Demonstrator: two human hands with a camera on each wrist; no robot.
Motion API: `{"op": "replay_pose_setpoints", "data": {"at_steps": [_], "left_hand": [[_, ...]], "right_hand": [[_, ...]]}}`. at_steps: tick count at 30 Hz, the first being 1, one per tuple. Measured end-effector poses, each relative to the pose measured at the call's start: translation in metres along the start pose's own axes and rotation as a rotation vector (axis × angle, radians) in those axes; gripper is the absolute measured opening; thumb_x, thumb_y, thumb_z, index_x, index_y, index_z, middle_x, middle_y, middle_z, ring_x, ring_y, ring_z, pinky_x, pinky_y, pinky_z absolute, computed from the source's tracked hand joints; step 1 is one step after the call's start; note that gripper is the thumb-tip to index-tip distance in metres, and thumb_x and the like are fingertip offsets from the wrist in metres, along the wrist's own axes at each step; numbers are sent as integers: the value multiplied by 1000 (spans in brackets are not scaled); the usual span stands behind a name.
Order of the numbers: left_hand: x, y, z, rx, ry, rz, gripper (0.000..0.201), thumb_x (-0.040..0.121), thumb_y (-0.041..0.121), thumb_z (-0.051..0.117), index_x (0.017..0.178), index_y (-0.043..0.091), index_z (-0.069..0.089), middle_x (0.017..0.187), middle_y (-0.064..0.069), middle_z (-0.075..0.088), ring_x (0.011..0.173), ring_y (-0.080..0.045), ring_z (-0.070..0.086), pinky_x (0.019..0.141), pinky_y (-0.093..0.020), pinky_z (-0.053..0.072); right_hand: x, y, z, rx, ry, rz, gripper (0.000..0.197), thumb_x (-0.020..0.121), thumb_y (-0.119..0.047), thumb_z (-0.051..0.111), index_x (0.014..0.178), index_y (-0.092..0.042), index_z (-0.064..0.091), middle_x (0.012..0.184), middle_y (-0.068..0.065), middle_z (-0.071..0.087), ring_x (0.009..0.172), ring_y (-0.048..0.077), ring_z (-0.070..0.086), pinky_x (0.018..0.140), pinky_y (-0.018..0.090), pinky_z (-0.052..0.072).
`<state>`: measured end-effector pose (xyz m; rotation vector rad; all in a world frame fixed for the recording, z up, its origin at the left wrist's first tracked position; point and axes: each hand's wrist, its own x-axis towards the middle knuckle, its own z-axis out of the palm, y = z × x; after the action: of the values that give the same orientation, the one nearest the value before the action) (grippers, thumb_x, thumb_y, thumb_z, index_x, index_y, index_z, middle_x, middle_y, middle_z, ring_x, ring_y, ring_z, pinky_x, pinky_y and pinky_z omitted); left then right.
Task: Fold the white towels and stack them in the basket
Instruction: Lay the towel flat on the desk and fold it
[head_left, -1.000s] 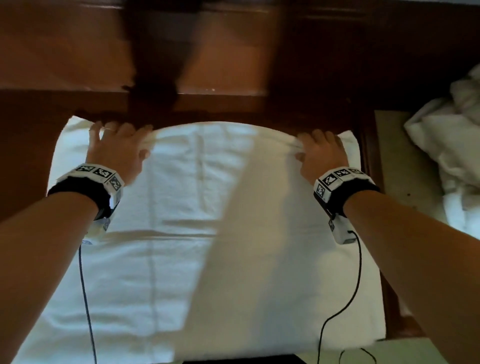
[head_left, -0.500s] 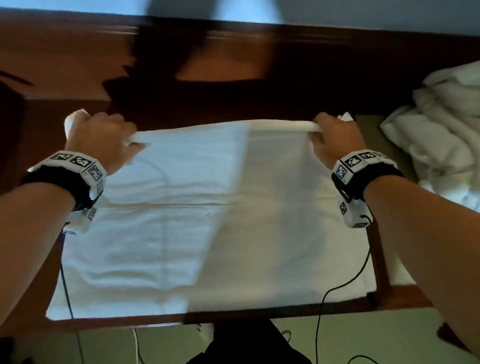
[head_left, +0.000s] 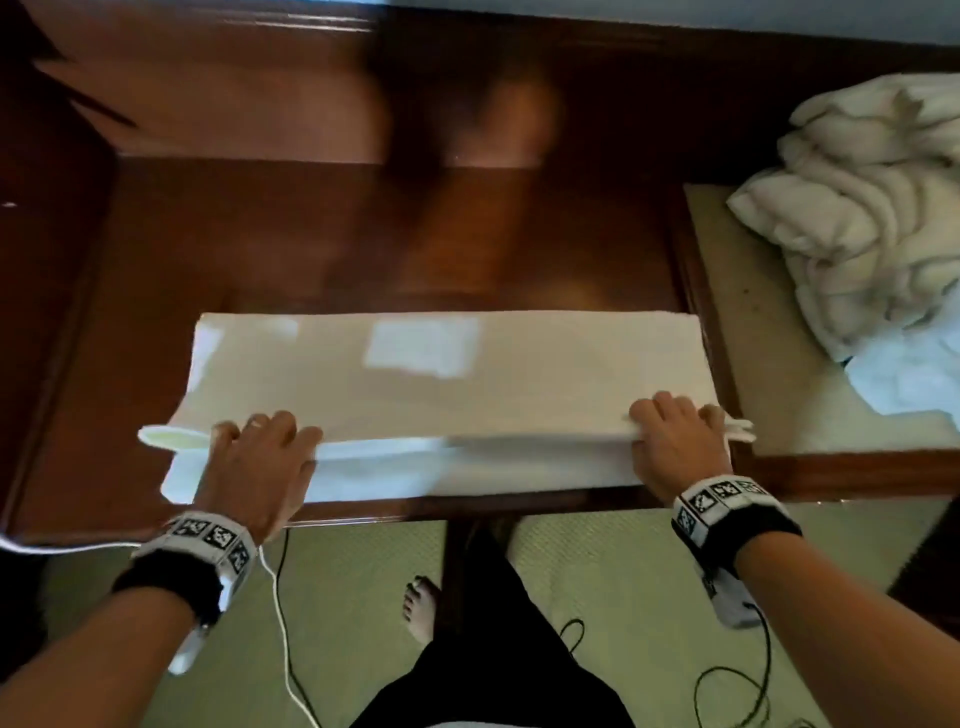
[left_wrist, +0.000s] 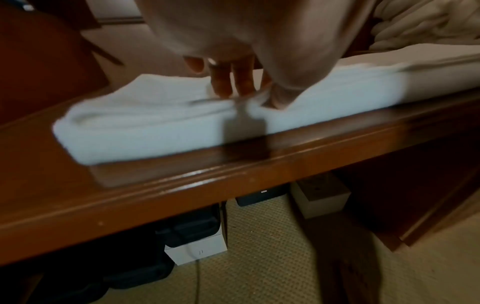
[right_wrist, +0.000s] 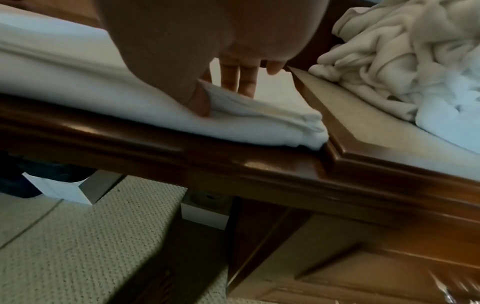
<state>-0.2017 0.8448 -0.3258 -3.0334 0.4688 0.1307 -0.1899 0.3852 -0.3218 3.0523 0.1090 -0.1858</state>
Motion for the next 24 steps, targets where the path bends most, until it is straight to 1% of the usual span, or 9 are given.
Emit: {"op": "replay_pose_setpoints", "data": {"at_steps": [2,4,6,9,11,13,16,20,24], "left_hand": [[-16,8,22,-47,-83,-26,39,68,12,85,101,20,64,79,-6,57,69,-32,60,69,-49,41],[-20,10,30,-50,-110,-65,46,69,13,84,110,19,64,85,-10,59,73,-35,61,69,-49,43],[-17,11,33,-33,-123,-80,58,70,15,82,125,16,64,105,-17,61,87,-42,60,71,-53,48],[-6,7,42,-96,-178,-77,70,75,11,79,140,17,57,135,-27,52,113,-56,51,79,-66,54],[9,-2,48,-225,-198,-148,63,87,13,70,146,23,52,148,-22,44,131,-52,40,95,-67,48],[21,-12,49,-342,-189,-190,59,95,12,60,150,27,46,156,-15,39,141,-44,34,105,-64,42],[14,-22,50,-317,-78,-114,67,91,5,63,151,26,43,157,-12,39,139,-47,37,104,-67,41],[-13,-17,63,-164,-136,-4,70,92,17,65,155,28,36,163,-10,28,141,-50,34,103,-71,38],[-11,-22,62,-148,-156,-3,67,97,22,57,157,24,30,163,-12,26,142,-47,34,107,-66,38]], "right_hand": [[-18,1,20,-55,-193,26,27,78,-14,60,104,-17,63,99,6,59,93,33,57,86,48,36],[-27,4,26,-67,-226,47,33,73,-11,67,105,-17,65,102,8,59,91,35,56,82,48,41],[-31,8,32,-51,-219,43,47,70,-9,70,116,-17,63,119,13,58,100,39,55,81,50,45],[-20,14,41,73,-280,-5,66,79,-1,61,142,-14,46,151,22,37,131,48,40,100,58,44],[-1,18,40,166,-324,-5,67,87,0,53,150,-15,36,159,20,23,142,47,25,111,57,34],[14,22,32,315,-271,34,62,90,3,50,149,-14,39,160,18,23,145,44,22,115,55,31],[5,30,31,359,-46,14,62,87,10,53,145,-13,48,155,17,36,142,46,30,111,57,34],[-20,35,49,163,-293,-7,85,83,10,50,155,-30,25,164,4,16,150,39,12,116,56,23],[-17,22,45,151,-234,36,75,87,1,52,154,-24,30,164,9,14,150,37,11,118,56,20]]}}
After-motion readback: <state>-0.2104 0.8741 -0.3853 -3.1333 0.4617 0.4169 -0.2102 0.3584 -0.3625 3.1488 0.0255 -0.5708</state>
